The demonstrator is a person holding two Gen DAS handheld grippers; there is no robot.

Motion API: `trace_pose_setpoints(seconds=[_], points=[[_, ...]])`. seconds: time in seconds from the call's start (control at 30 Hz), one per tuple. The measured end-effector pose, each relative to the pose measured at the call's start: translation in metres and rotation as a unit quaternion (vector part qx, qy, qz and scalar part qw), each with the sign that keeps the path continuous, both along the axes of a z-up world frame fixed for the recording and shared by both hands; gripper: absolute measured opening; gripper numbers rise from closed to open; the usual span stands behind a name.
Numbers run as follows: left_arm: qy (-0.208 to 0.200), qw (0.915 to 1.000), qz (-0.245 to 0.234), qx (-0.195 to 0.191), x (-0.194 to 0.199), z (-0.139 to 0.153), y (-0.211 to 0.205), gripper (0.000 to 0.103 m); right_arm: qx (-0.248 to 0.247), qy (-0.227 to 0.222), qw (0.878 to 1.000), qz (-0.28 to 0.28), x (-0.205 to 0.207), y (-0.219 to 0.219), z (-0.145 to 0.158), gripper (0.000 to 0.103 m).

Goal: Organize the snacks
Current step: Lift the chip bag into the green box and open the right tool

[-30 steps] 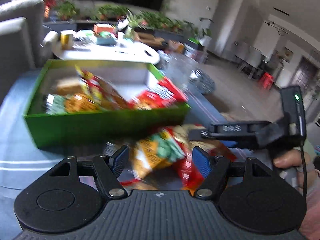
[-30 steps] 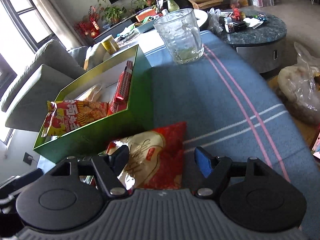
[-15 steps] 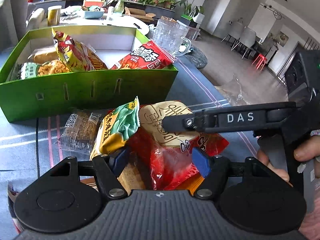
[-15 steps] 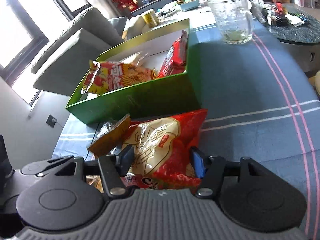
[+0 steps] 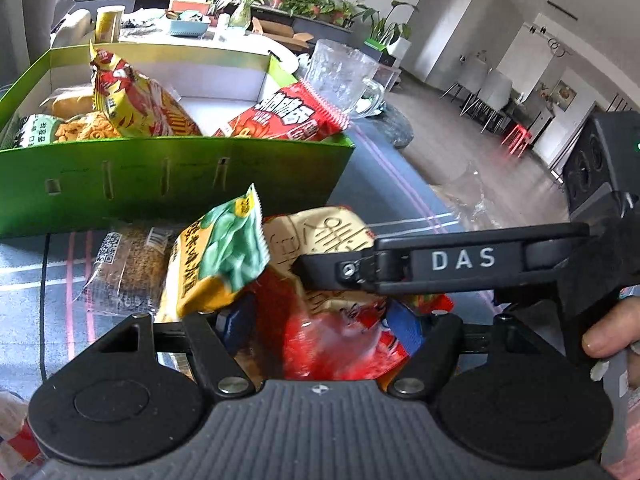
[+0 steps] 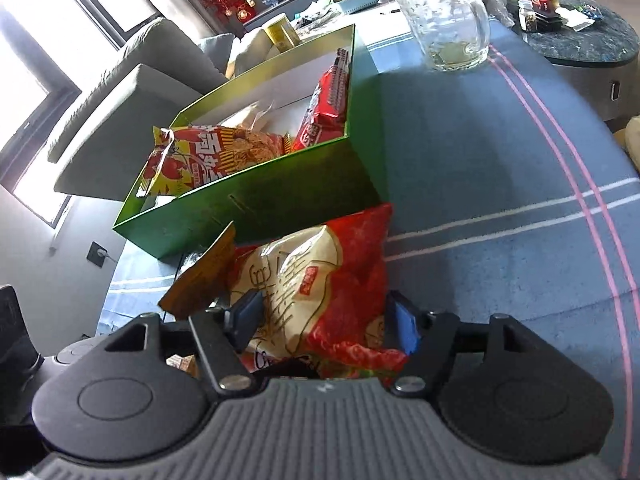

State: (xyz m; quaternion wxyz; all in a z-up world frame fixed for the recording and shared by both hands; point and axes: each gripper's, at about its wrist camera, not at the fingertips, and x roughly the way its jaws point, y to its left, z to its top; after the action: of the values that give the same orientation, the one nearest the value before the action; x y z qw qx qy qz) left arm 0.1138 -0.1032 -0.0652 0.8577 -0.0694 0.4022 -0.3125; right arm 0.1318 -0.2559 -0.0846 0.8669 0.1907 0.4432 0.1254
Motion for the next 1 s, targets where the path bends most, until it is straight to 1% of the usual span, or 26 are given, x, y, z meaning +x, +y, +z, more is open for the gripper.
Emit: trace_pose_setpoints(seconds=[0.07,0.13,0.33,0.47,0.57,0.7,0.8,0.9,1.0], points=[[0.000,1.0000,0.003,-0.006,-0.003,0.005,0.002,0.066,0.007,0.006,1.000,0.001,-0.002,0.001,0.003,0.063],[-0.009,0.9999,0.007,-0.009,-0.007,0.013,0.003,0.066,0.012,0.003,1.000,0.005,-0.008,0.003,0.010,0.058],[-0.050,0.9983,0.016,-0.025,-0.026,0.043,0.012,0.066,-0.012,-0.050,0.998,0.020,-0.028,0.017,0.044,0.057],[-0.078,0.9961,0.020,-0.037,-0.034,0.065,0.019,0.066,-0.008,-0.082,0.996,0.020,-0.040,0.020,0.064,0.057],[-0.101,0.9940,0.020,-0.038,-0.037,0.080,0.023,0.066,-0.004,-0.108,0.994,0.019,-0.044,0.022,0.079,0.057],[-0.125,0.9913,0.025,-0.035,-0.034,0.094,0.024,0.066,0.007,-0.133,0.991,0.019,-0.043,0.025,0.093,0.057],[-0.135,0.9900,0.028,-0.032,-0.028,0.103,0.024,0.066,0.013,-0.145,0.989,0.017,-0.039,0.026,0.102,0.057],[-0.144,0.9887,0.030,-0.031,-0.014,0.113,0.024,0.066,0.014,-0.156,0.988,0.018,-0.030,0.028,0.109,0.057],[-0.159,0.9864,0.032,-0.029,-0.001,0.126,0.023,0.066,0.027,-0.160,0.987,0.017,-0.017,0.025,0.118,0.057]])
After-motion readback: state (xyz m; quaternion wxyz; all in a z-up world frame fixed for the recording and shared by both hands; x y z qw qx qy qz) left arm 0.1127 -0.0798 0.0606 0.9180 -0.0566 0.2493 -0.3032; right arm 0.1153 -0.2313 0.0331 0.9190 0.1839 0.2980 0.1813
